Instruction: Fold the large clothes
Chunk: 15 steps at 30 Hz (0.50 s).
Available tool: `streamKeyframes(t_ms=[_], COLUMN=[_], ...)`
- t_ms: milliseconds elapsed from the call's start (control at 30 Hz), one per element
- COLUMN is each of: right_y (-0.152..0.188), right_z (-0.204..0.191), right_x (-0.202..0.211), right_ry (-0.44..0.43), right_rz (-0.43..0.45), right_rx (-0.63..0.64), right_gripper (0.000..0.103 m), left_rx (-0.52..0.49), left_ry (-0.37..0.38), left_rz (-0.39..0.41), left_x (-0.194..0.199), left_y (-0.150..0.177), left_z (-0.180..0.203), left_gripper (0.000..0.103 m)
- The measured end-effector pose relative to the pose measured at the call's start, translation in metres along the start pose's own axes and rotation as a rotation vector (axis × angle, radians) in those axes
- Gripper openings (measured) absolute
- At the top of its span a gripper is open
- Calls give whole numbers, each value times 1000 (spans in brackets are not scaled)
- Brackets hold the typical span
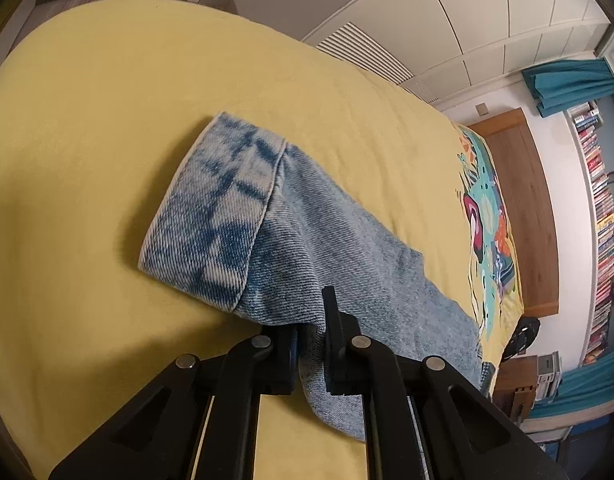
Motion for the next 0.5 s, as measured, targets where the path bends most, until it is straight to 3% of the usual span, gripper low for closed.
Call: streamKeyframes(t_ms=[500], right_y=[0], right_z=[10], right_x=[1], right_ry=[-9], right_rz=[10], right_rx=[-32], right_gripper=[64], left_rx=[-43], left_ry=[-26], left_rz=[16], left_x=[-9], left_y=[1], left_z=[32], left_gripper=[5])
Point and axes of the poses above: each gripper's, at about its wrist camera, not at the fingertips, and x roughly against the way its jaws point, z to its right, y to its underside, the point moved 5 cm from there along -x, roughly the way its jaws point, and after that the axes turned 8 degrees about -x, right-handed, at the moved point
